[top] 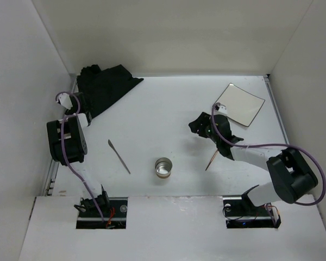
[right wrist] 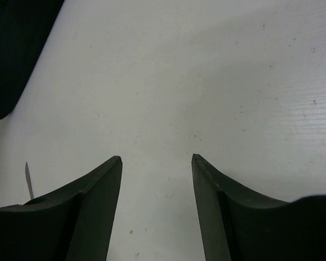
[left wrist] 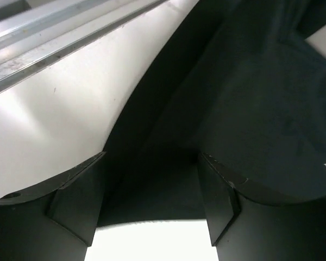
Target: Set the dinner table for one person
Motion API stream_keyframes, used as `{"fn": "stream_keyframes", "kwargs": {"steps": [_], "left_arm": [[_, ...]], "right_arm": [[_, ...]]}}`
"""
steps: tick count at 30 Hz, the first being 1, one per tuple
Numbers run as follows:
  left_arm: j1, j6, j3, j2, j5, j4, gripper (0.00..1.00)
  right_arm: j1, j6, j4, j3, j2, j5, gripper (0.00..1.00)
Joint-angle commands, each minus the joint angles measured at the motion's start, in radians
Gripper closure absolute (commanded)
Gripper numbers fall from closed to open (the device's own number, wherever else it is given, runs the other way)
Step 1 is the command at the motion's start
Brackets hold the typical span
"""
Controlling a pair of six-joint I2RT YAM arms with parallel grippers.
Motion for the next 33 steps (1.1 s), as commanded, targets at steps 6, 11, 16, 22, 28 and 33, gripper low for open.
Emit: {"fn": "stream_keyframes", "kwargs": {"steps": [6, 11, 16, 22, 28, 33], "left_arm": [[-0.010, 0.037, 0.092, 0.084, 0.085, -0.023, 0.62], [-0.096, -0.003, 0.036, 0.084, 0.162, 0.032, 0.82], [-0.289, -0.052, -0.030, 0.070, 0.174, 0.118, 0.86], [-0.519, -0.153, -0.060, 0.084, 0.207, 0.179, 0.87], [-0.696, -0.213, -0.083, 0.046, 0.168, 0.193, 0.87], [-0.783, -0.221, -0.097, -0.003, 0.127, 0.170, 0.69]], "right_arm": [[0.040, -0.021, 0.044, 0.051, 0.014, -0.012, 0.40], [0.040, -0.022, 0.039, 0.048, 0.009, -0.010, 0.40], [0.039, -0.022, 0.038, 0.045, 0.009, -0.010, 0.40], [0.009, -0.024, 0.036, 0.027, -0.021, -0.001, 0.40], [-0.011, -0.027, 0.036, 0.015, -0.038, 0.002, 0.40], [-0.017, -0.028, 0.038, 0.015, -0.032, 0.004, 0.40]]}}
